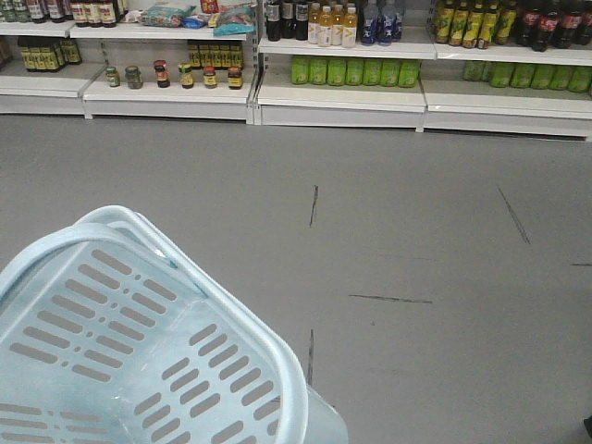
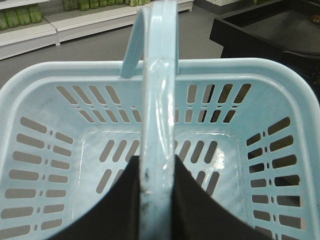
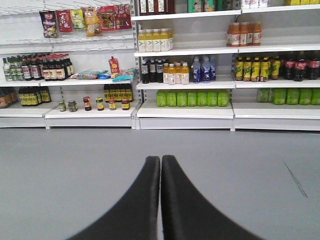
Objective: Pick three apples into basket with both arms
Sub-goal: 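Drive the base across the floor carrying the basket in the left gripper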
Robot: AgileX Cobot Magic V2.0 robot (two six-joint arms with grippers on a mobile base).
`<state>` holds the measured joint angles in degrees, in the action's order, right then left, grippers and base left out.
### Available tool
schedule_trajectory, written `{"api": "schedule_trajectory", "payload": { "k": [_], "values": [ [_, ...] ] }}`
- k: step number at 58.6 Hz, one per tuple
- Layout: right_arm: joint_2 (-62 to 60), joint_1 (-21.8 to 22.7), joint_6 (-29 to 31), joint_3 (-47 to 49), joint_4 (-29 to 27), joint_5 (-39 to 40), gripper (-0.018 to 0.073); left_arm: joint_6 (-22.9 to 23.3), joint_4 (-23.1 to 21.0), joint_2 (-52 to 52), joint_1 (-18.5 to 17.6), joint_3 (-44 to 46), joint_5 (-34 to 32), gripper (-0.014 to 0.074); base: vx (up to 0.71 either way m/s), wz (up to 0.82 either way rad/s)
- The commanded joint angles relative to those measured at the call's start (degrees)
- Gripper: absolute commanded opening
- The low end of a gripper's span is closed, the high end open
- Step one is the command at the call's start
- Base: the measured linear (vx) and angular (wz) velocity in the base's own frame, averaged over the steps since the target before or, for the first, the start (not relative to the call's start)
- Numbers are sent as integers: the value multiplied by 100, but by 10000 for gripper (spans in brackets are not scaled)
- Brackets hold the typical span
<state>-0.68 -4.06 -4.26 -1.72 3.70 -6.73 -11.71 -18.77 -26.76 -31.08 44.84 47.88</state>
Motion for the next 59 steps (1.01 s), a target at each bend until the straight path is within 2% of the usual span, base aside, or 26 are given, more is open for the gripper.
{"api": "schedule_trajectory", "payload": {
  "k": [1,31,59],
  "values": [
    [-65,22,39,-65,48,407,-9,60,-141,-27,-14,156,-556,-6,23,-14],
    [-65,22,39,-65,48,407,-9,60,-141,-27,-14,156,-556,-6,21,-29],
    [-65,22,39,-65,48,407,-9,60,-141,-27,-14,156,-556,-6,18,-57]
  ]
}}
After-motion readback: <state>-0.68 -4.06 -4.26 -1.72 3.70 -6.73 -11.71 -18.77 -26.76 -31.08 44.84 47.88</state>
